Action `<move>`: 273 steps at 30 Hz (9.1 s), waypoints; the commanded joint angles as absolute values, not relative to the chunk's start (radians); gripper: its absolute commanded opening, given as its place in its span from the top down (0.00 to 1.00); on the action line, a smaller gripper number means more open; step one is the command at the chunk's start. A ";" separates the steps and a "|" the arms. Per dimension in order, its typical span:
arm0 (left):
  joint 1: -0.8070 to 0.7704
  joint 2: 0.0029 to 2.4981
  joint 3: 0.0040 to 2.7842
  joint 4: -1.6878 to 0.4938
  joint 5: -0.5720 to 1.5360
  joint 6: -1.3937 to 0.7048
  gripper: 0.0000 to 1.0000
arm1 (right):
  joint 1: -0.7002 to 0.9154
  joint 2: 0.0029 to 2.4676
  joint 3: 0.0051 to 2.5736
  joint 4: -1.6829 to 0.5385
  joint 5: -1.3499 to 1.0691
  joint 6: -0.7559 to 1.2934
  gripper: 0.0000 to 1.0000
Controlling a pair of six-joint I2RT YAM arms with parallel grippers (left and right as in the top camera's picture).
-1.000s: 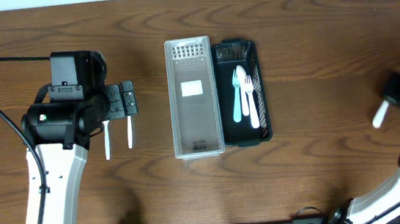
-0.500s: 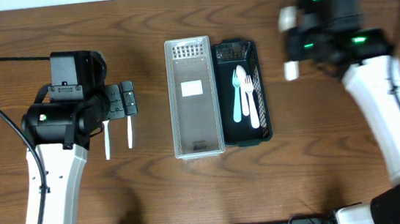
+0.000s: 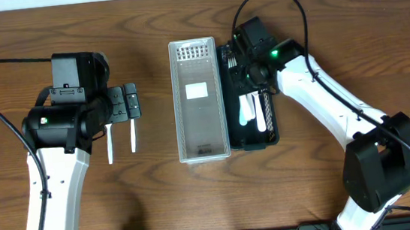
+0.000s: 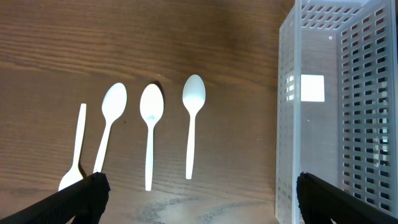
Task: Pack container
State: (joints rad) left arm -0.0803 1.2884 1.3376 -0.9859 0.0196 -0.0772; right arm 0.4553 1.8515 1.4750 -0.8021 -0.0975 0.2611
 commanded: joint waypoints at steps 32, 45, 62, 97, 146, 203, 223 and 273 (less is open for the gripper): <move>-0.014 1.814 1.353 -0.867 0.090 -0.022 0.02 | -0.047 1.639 1.496 -0.912 0.074 0.070 0.01; 0.020 1.979 1.352 -0.857 0.136 -0.031 0.02 | -0.047 1.639 1.496 -0.910 0.074 0.070 0.01; 0.019 2.057 1.342 -0.834 0.125 -0.038 0.02 | -0.047 1.639 1.496 -0.931 0.075 0.069 0.01; 0.003 2.059 1.342 -0.858 -0.034 -0.039 0.80 | -0.047 1.639 1.496 -0.931 0.075 0.069 0.01; -0.498 1.710 1.612 -1.048 -0.034 -0.337 0.94 | -0.126 1.639 1.496 -0.908 0.097 0.051 0.01; 0.139 1.898 1.317 -0.850 0.091 0.060 0.02 | -0.126 1.639 1.496 -0.929 0.098 0.050 0.01; 0.139 2.022 1.316 -0.850 0.066 0.059 0.02 | -0.126 1.639 1.496 -0.931 0.098 0.043 0.01; 0.139 2.021 1.321 -0.886 0.060 0.048 0.94 | -0.126 1.639 1.496 -0.935 0.098 0.043 0.01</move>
